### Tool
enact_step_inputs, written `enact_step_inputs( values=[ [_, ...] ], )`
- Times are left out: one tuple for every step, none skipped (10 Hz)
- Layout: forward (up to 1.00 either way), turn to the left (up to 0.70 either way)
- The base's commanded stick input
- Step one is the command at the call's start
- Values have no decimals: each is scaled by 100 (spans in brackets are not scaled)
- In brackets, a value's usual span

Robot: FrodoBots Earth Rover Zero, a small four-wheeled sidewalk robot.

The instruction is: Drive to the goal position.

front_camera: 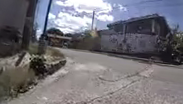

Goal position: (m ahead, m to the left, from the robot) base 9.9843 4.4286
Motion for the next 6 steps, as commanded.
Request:
enact_step_inputs(
  values=[
    [100, -40],
    [100, -40],
    [100, -26],
    [100, 6],
    [100, 10],
    [100, 3]
  ],
)
